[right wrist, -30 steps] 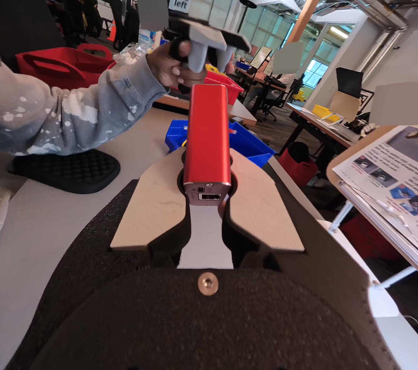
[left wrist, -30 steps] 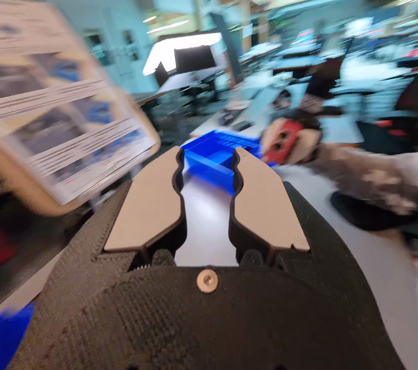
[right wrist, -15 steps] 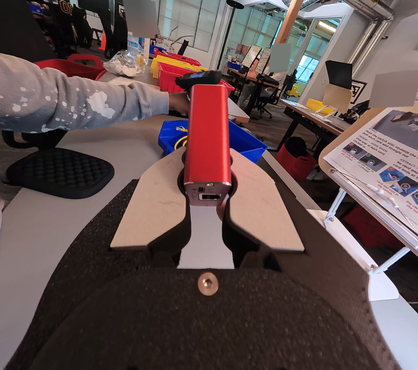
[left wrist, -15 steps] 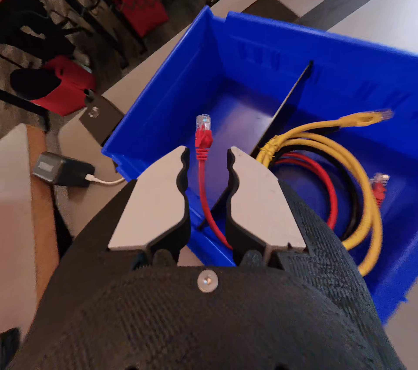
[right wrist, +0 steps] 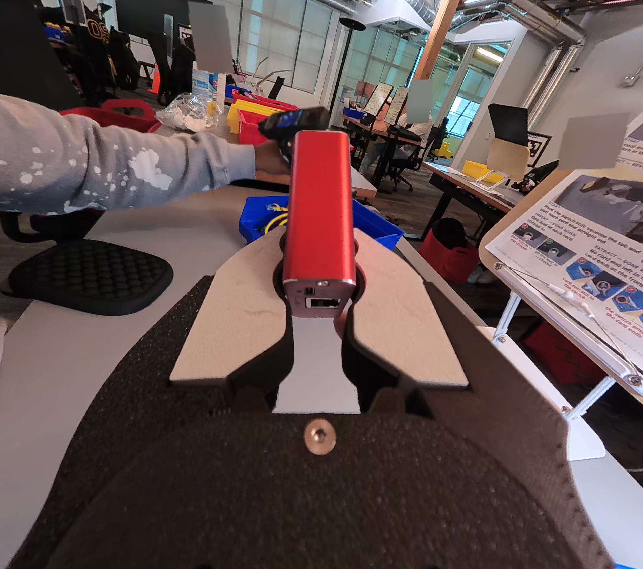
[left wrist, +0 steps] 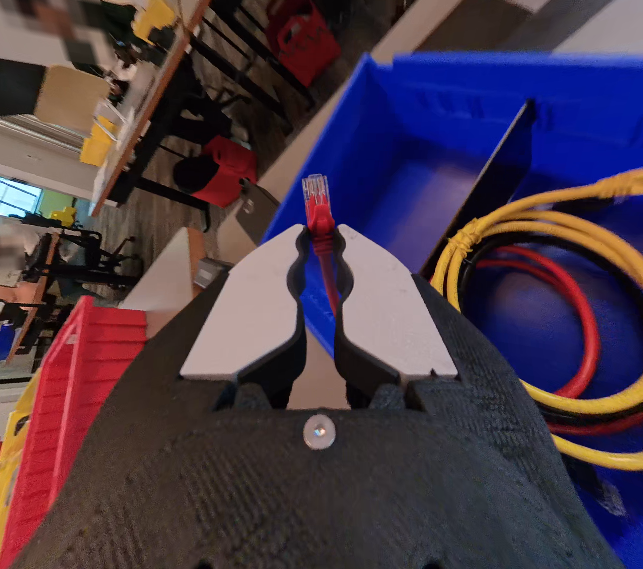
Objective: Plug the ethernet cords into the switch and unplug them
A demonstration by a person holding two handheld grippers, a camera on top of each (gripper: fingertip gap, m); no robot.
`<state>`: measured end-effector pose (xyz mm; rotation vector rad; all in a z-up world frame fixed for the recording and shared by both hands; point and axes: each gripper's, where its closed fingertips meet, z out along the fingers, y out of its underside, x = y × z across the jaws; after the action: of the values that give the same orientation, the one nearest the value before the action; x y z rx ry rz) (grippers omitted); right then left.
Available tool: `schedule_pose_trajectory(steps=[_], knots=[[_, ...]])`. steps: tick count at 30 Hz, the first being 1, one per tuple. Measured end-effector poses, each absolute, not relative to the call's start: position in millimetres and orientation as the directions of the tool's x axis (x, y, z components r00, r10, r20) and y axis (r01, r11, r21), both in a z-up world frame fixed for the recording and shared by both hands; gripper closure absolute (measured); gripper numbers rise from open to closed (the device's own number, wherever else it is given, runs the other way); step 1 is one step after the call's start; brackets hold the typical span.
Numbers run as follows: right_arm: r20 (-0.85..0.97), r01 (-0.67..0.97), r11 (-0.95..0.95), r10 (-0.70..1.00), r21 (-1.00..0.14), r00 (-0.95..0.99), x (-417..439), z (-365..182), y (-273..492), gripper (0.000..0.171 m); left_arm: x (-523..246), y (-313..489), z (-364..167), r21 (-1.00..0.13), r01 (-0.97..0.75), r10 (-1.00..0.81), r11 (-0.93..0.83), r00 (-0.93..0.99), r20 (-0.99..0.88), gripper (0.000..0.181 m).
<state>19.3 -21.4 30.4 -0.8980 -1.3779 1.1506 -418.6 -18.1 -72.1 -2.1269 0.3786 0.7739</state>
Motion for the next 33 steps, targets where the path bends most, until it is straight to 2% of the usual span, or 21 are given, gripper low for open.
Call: schedule_pose_trajectory(steps=[5,13,17,20,23,28,33], knots=[[0.263,-0.107,0.249,0.955,-0.962,-0.140,23,38,-26,0.143,-398,-28,27,-0.639,-0.580,0.068,-0.504,0.711,-0.700,0.168],[0.298,-0.130,0.281,0.945,-0.951,-0.132,32,50,-34,0.142,-355,-35,122,-0.539,-0.724,0.072,-0.430,0.568,-0.820,0.168],[0.299,-0.138,0.281,0.945,-0.950,-0.131,36,53,-32,0.143,-306,-38,151,-0.623,-0.714,-0.052,-0.320,0.670,-0.740,0.168],[0.304,-0.139,0.286,0.944,-0.948,-0.130,36,52,-30,0.142,-248,-41,139,-0.751,-0.616,-0.301,-0.239,0.782,-0.546,0.168],[0.330,-0.132,0.314,0.936,-0.940,-0.122,36,50,-32,0.142,-185,-50,102,-0.839,-0.498,-0.572,-0.219,0.762,-0.303,0.168],[0.442,-0.067,0.437,0.889,-0.897,-0.118,28,37,-39,0.142,-98,-75,27,-0.895,-0.352,-0.840,-0.275,0.540,0.046,0.169],[0.608,-0.011,0.618,0.768,-0.786,-0.201,23,13,-62,0.143,-37,-102,-22,-0.855,-0.339,-0.911,-0.391,0.273,0.308,0.169]])
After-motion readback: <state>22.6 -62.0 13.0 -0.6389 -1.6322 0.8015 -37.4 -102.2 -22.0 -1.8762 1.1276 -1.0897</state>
